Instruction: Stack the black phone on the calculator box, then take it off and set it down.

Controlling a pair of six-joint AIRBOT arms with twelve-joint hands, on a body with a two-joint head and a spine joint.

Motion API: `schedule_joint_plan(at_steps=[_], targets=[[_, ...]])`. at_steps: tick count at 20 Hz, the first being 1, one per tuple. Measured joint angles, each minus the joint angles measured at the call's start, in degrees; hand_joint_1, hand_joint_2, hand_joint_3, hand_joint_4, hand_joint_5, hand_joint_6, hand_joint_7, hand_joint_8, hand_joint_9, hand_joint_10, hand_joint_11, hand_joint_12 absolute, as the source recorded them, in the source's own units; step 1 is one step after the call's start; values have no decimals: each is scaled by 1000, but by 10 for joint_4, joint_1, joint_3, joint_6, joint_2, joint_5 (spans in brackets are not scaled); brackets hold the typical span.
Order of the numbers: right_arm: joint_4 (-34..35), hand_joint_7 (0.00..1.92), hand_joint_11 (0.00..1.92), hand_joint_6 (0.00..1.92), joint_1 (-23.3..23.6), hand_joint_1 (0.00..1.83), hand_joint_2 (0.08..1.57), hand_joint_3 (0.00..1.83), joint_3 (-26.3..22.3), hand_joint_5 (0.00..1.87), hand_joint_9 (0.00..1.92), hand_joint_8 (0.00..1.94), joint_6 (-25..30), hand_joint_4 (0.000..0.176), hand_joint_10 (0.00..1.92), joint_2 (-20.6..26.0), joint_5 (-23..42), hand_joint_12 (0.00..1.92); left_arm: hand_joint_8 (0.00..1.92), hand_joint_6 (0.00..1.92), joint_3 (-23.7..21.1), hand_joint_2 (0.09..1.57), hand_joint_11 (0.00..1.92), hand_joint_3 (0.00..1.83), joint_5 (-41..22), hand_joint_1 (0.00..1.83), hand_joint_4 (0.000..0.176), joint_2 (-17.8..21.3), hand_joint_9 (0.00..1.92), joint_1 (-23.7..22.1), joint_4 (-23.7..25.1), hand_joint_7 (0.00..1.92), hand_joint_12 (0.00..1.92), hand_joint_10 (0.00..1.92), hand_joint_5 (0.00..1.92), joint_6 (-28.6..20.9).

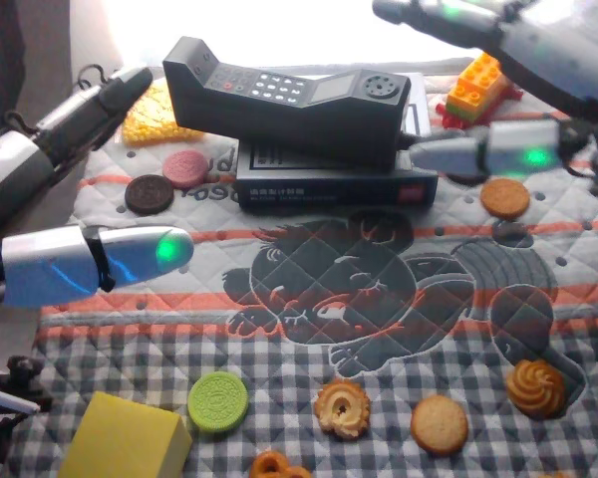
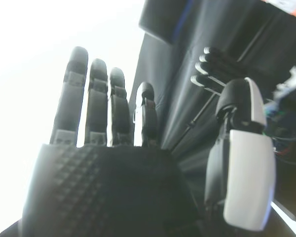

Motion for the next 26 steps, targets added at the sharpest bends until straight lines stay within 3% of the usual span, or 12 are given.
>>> schedule_joint_plan(at_steps=[5,7,8,11,12,13,14,15,20,22,24,26], targets=[[-26,363,325,1,36,623,943,1,38,212,615,2,0,176,75,-48,-72,1384,0,0,-2,870,0,3,-13,682,120,0,0,14,-25,0,0,0,0,0],[-37,547,420,6,43,694,954,0,51,344,720,16,0,116,56,-60,-102,1267,0,0,-5,895,0,13,-15,602,74,0,0,16,-21,0,0,0,0,0],[-38,660,413,5,47,723,979,1,56,410,774,19,0,102,50,-65,-115,1223,13,0,-5,897,0,12,-19,633,116,0,5,16,-21,36,0,2,0,0],[-48,790,450,13,61,930,1057,3,66,673,881,8,0,0,41,-73,-133,1178,17,0,-5,905,0,10,-29,650,123,-1,22,23,-25,71,0,6,0,-11],[-50,920,522,12,62,1009,1092,2,69,786,971,25,0,0,57,-75,-137,1175,19,0,-5,913,0,12,-29,684,122,-1,24,24,-26,85,0,6,0,-14],[-50,1006,550,853,64,1177,1141,0,73,829,1005,825,1,0,47,-80,-140,1086,16,0,-5,918,0,12,-31,711,124,-2,15,28,-26,88,0,2,0,-16],[-51,1006,550,853,68,1177,1141,0,74,829,1005,825,1,0,47,-83,-141,1086,16,0,-5,918,0,12,-32,711,124,-3,15,29,-27,88,0,2,0,-17],[-50,977,720,941,70,1328,1107,8,74,943,1019,924,1,0,916,-84,-140,1011,15,0,-5,917,0,9,-33,681,135,-7,20,29,-33,97,0,3,0,-19],[-48,1049,881,1091,71,1227,1133,1,70,868,1263,955,3,0,279,-85,-137,991,1,0,-5,929,0,9,-42,686,123,-8,21,49,-41,72,0,1,0,-42],[-49,1023,781,1001,71,1235,1138,4,53,874,1211,1075,2,0,490,-75,-137,1380,6,0,-5,932,0,9,-45,689,125,-8,35,53,-43,87,0,7,0,-51],[-57,1086,830,1011,70,1236,1116,0,28,905,1196,914,1,0,473,-57,-129,1231,6,0,-5,923,0,4,-52,664,141,-8,43,54,-43,94,0,8,0,-55],[-67,1172,969,891,66,1262,1087,0,-2,953,1302,802,1,0,350,-25,-106,1153,5,3,-8,936,0,8,-57,680,116,-4,38,57,-42,82,0,5,8,-56]])
